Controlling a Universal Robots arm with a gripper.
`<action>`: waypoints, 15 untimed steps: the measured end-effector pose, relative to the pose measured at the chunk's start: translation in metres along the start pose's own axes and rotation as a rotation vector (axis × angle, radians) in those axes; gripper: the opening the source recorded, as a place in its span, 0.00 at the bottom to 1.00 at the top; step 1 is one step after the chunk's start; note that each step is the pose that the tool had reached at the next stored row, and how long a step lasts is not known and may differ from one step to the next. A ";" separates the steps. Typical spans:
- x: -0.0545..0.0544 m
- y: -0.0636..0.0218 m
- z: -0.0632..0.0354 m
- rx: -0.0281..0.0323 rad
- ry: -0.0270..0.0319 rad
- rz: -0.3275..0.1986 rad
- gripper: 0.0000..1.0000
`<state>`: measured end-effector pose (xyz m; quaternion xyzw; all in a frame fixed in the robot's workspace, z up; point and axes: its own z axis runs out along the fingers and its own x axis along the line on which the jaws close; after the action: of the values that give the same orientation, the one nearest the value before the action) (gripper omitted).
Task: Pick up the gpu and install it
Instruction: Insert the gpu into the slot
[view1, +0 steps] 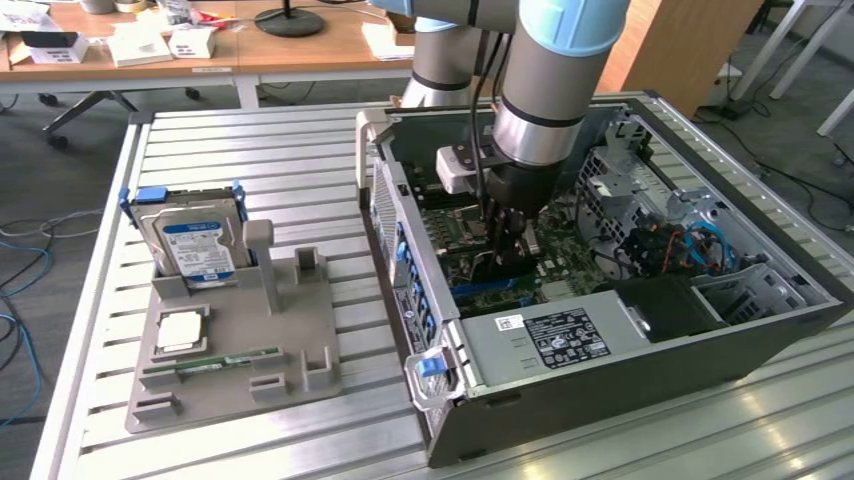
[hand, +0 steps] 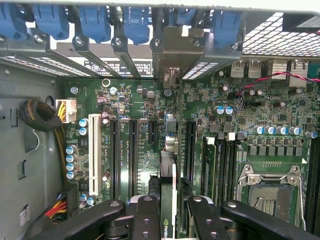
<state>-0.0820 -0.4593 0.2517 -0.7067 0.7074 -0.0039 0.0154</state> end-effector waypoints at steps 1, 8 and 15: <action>0.000 0.0000 0.0000 0.0000 0.0000 0.000 0.26; 0.000 0.0000 -0.0011 0.0000 0.0001 0.000 0.26; 0.002 0.0000 0.0000 0.0000 0.0000 0.000 0.26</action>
<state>-0.0820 -0.4609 0.2516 -0.7065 0.7075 -0.0039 0.0154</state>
